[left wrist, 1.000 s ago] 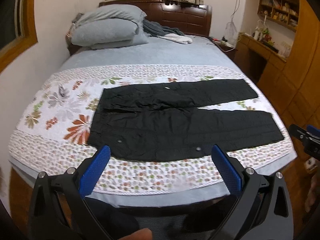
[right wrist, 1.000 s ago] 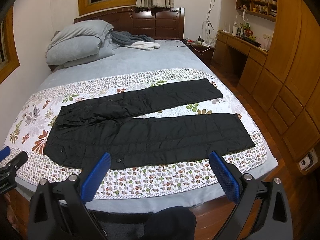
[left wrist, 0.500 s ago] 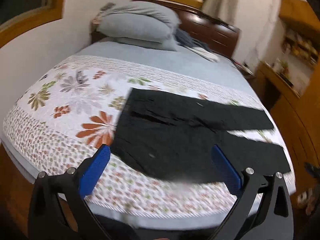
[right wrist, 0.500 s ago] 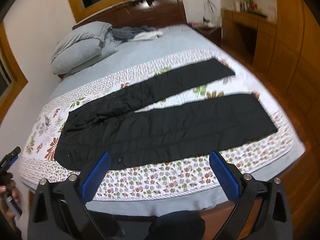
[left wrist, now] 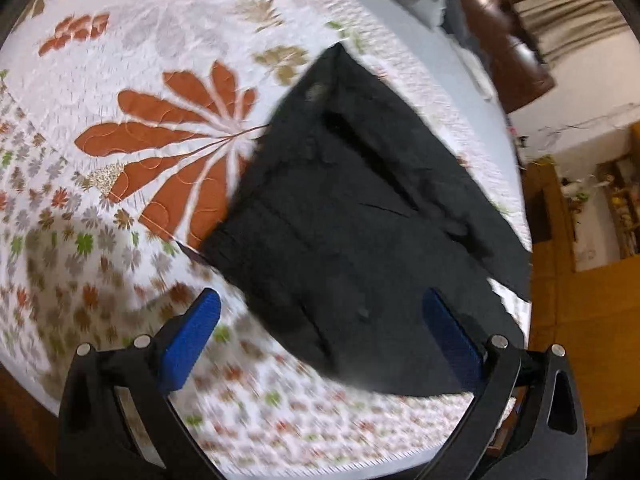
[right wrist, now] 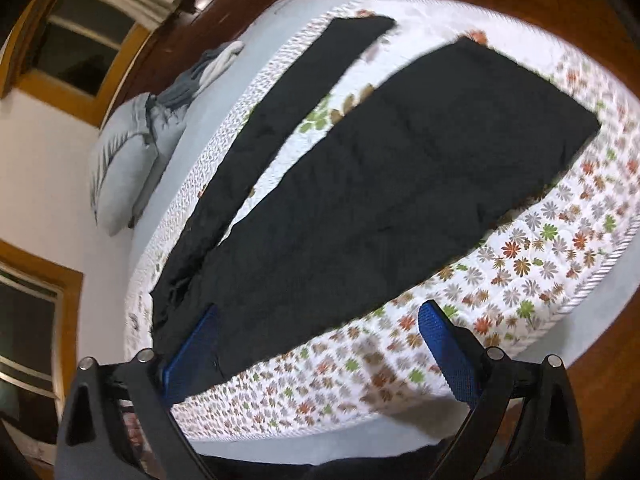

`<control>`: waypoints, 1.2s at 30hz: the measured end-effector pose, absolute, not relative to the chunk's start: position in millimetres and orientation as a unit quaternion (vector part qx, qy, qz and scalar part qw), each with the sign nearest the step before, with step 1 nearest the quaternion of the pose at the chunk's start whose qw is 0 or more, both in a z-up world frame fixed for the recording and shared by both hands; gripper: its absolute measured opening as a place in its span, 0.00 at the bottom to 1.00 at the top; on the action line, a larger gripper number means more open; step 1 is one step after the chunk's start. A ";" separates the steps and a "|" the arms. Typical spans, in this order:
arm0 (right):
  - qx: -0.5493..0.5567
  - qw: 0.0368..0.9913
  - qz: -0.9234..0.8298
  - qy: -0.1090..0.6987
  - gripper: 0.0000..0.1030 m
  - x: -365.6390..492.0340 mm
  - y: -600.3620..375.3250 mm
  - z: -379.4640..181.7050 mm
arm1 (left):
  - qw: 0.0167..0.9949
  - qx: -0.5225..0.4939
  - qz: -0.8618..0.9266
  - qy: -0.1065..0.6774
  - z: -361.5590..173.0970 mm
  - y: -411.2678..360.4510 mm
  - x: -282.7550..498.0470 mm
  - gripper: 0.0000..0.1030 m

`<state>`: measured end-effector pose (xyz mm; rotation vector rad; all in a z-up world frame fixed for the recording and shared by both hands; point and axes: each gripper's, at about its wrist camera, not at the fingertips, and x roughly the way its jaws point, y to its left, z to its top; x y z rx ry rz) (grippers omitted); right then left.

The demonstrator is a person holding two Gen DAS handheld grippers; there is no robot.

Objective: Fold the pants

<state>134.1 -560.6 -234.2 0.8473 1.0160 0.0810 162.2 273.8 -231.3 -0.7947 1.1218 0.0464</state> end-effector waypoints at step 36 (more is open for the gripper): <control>0.598 0.729 -0.008 0.333 0.71 128.6 -741.3 -319.3 | 0.743 -0.425 0.048 0.515 -276.0 262.9 178.9 0.40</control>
